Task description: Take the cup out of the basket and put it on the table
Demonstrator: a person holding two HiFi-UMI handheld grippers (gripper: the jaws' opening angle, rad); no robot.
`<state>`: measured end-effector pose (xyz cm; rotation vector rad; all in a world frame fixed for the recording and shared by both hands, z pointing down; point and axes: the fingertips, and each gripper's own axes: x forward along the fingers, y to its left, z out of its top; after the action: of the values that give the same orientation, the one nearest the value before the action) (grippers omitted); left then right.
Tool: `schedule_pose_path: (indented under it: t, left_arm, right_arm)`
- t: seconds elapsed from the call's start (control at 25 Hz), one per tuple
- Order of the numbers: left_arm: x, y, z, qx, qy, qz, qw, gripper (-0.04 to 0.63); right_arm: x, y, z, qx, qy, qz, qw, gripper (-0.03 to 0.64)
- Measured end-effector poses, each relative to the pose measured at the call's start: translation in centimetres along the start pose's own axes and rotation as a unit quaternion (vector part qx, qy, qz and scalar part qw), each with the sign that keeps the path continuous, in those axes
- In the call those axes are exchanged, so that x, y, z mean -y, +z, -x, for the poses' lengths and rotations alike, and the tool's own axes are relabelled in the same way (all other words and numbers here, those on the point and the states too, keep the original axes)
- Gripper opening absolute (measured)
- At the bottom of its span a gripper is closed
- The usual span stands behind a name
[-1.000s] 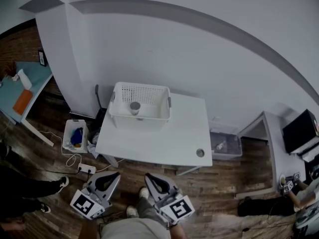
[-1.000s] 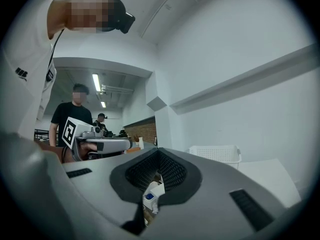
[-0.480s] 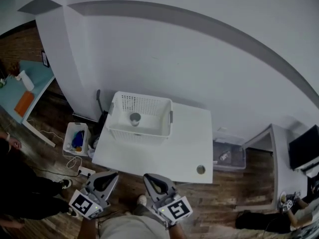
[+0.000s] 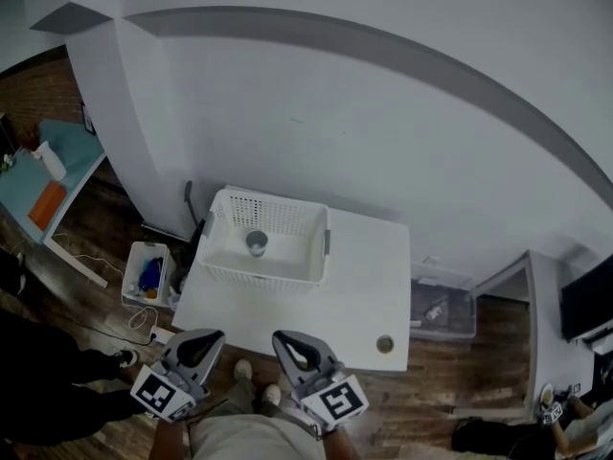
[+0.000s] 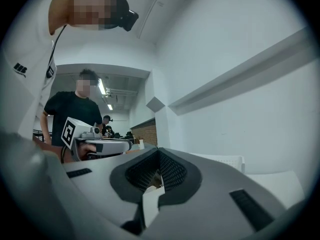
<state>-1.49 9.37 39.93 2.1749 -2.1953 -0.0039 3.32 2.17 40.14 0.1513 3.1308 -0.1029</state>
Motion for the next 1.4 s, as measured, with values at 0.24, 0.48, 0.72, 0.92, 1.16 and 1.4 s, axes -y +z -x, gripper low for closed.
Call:
schedule_pose_path:
  t: [0.24,0.48,0.72,0.92,1.16,1.4]
  left_arm:
    - [-2.6,-0.3,-1.8,0.007,-0.005,-0.005,1.0000,0.000]
    - [-5.9,-0.6,-4.2,0.004,-0.016,-0.003,0.9999,0.000]
    - [-9.5,-0.5,-6.4,0.008,-0.033,0.003,0.9994,0.000]
    - [-12.5,-0.8,-7.9,0.006,-0.047,0.013,0.9988,0.000]
    - [-15.3,-0.9,-9.2,0.009,-0.071,0.021,0.9972,0.000]
    - [-17.2,-1.6,-10.7,0.003,-0.084,0.028,0.9961,0.000]
  right_arm:
    - [2.0,-0.5,-2.4,-0.004,-0.007,0.000,1.000,0.009]
    - [4.8,-0.7,-5.5,-0.010,-0.020,0.001,1.000,0.009]
    - [7.1,-0.9,-8.9,-0.016,-0.035,0.001,0.999,0.009]
    - [8.4,-1.3,-11.6,-0.032,-0.051,0.002,0.998,0.009]
    - [9.7,-1.7,-14.1,-0.045,-0.074,0.007,0.996,0.009]
    - [11.3,-1.9,-15.7,-0.056,-0.087,0.022,0.994,0.009]
